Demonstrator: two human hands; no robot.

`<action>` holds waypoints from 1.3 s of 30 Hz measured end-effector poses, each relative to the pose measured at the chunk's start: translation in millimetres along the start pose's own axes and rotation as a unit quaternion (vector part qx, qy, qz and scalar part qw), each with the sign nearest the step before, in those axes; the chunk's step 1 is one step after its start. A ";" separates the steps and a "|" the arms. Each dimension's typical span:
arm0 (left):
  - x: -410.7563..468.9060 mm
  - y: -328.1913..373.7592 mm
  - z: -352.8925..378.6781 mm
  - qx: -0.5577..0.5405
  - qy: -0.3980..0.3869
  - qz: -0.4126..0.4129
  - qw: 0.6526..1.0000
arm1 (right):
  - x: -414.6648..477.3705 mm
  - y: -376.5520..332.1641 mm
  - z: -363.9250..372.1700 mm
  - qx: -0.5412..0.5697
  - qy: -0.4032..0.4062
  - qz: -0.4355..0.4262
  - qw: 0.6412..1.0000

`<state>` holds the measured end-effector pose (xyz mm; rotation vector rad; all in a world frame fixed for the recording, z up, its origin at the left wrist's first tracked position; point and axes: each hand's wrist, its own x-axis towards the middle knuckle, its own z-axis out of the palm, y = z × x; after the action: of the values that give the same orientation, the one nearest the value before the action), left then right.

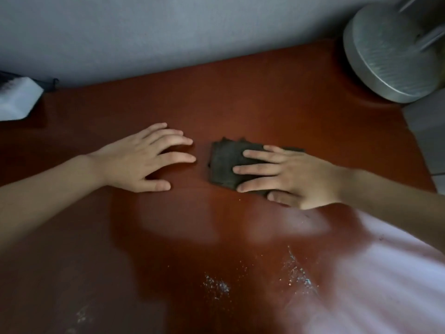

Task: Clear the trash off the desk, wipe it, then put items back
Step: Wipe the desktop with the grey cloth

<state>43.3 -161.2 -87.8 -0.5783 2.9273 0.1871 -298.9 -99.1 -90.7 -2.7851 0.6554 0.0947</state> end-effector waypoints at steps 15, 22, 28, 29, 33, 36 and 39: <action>-47.8 5.5 8.7 0.000 -0.032 -0.080 0.996 | 107.1 63.3 -32.0 0.043 0.070 0.182 0.980; -47.8 8.5 7.0 -0.010 -0.028 -0.075 0.997 | 1.7 -94.8 26.1 -0.032 -0.023 -0.078 0.996; -34.2 28.4 1.4 0.028 -0.031 -0.027 0.999 | 3.3 -3.7 -9.8 -0.017 0.026 0.117 0.993; -34.1 31.2 1.2 0.037 -0.039 -0.017 0.998 | -7.0 11.4 -14.3 0.001 0.036 0.189 0.981; -36.3 43.6 7.2 0.070 -0.056 0.042 0.995 | -35.4 10.1 -6.9 0.121 0.072 0.316 0.938; -37.8 48.9 12.4 0.067 -0.049 0.061 0.995 | -47.4 -59.3 14.1 0.131 0.080 0.287 0.945; -35.8 49.2 12.4 0.065 -0.039 0.091 0.993 | -68.9 -157.4 43.7 0.110 0.049 0.207 0.971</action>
<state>58.6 -101.0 -89.2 -0.2778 2.8859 0.0368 -290.4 77.9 -84.0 -2.4162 1.1866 -0.0311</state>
